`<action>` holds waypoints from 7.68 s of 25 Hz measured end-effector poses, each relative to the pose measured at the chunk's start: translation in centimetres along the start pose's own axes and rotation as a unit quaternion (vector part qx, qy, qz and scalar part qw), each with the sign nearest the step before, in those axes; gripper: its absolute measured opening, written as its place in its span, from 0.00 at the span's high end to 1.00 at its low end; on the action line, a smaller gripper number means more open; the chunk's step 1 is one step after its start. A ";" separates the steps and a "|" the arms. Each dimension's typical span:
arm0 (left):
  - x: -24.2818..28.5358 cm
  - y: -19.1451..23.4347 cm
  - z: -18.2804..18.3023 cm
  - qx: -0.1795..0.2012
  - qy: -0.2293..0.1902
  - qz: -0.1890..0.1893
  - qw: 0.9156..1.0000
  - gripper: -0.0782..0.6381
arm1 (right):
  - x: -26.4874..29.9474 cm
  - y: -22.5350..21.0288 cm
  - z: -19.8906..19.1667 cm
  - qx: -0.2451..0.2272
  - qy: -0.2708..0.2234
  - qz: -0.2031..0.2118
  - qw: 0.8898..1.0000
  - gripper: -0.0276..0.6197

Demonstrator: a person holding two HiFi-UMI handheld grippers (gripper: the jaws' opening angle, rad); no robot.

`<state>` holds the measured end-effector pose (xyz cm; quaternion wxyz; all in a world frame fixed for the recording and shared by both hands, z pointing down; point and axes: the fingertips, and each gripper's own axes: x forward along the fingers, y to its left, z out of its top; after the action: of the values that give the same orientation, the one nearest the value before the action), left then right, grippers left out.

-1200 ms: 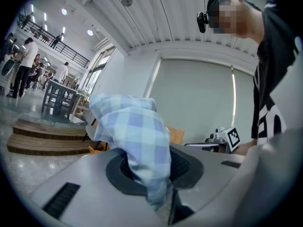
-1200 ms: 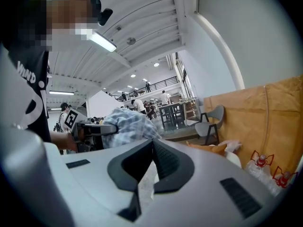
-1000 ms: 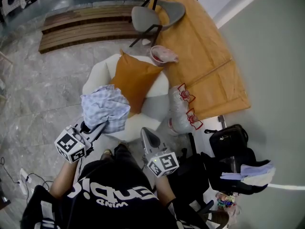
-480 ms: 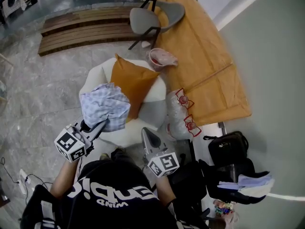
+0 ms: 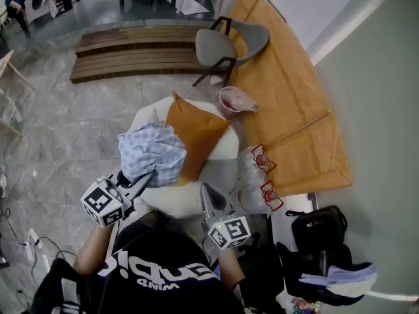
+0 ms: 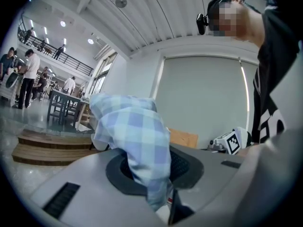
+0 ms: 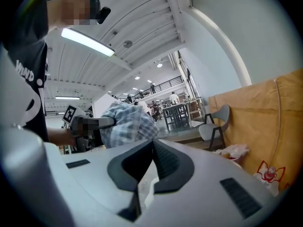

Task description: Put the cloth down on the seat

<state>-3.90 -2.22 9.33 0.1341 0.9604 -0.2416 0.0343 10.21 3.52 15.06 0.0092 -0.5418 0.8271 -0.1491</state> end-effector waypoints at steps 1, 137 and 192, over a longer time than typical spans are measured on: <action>-0.1 0.1 0.0 0.001 0.000 0.001 1.000 0.77 | 0.3 0.0 0.2 -0.001 -0.001 0.004 1.000 0.93; 11.8 26.8 -77.6 -0.147 0.396 0.139 0.896 0.25 | 14.4 -10.4 -45.0 0.133 0.190 -0.020 0.973 0.93; 1.1 1.2 -8.0 -0.035 0.054 -0.078 0.995 0.88 | 6.8 5.7 -3.3 0.007 0.031 0.106 0.994 0.93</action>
<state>-3.52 -1.48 17.46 0.1833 0.9677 -0.1595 0.0674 1.72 0.31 17.71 0.0030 -0.4460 0.8788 -0.1698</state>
